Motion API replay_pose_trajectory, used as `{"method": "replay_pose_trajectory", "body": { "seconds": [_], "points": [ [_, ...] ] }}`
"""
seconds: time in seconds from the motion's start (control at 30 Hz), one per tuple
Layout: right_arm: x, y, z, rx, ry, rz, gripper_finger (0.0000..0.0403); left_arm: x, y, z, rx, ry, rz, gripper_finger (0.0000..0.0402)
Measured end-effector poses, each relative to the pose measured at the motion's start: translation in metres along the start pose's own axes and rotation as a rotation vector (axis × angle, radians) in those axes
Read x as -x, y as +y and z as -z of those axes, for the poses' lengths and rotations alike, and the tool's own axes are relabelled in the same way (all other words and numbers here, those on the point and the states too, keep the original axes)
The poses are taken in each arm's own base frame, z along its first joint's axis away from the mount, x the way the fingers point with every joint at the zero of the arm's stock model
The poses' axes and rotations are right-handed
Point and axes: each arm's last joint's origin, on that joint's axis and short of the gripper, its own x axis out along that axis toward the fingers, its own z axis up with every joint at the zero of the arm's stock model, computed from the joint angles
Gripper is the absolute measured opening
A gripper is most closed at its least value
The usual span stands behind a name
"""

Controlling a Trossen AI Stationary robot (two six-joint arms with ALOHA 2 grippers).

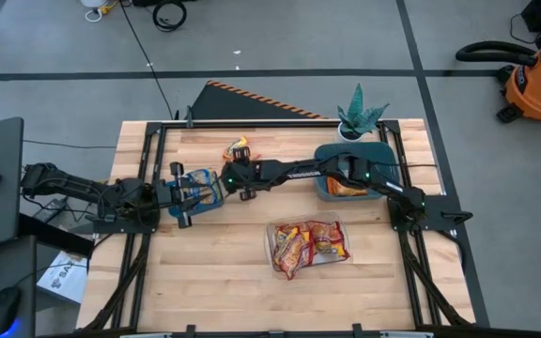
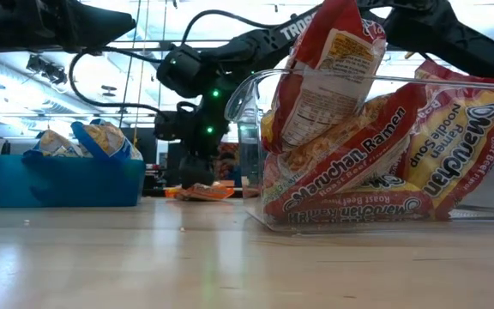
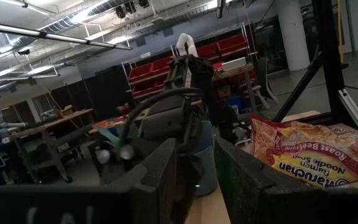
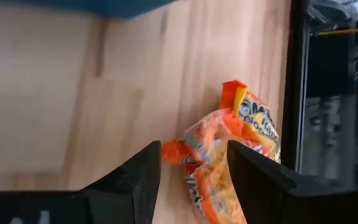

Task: Sort Maruchan noodles
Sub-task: Put the orange noodle pack into the green bin

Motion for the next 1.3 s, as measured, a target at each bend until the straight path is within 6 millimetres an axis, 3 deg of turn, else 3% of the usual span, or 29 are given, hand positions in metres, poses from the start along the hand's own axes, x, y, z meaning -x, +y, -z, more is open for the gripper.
{"method": "replay_pose_trajectory", "body": {
  "seconds": [0.37, 0.97, 1.13, 1.3],
  "points": [
    [0.006, 0.01, -0.004, 0.184, -0.012, -0.036, 0.0178, 0.0, 0.0, 0.0, 0.0, 0.0, 0.0, 0.0117],
    [-0.024, 0.012, 0.016, 0.226, -0.069, 0.029, 0.0167, 0.0, 0.0, 0.0, 0.0, 0.0, 0.0, 0.0117],
    [-0.026, 0.009, 0.017, 0.219, -0.043, 0.091, 0.013, 0.0, 0.0, 0.0, 0.0, 0.0, 0.0, 0.0117],
    [-0.026, 0.007, 0.017, 0.211, -0.032, 0.131, 0.0061, 0.0, 0.0, 0.0, 0.0, 0.0, 0.0, 0.0117]
  ]
}}
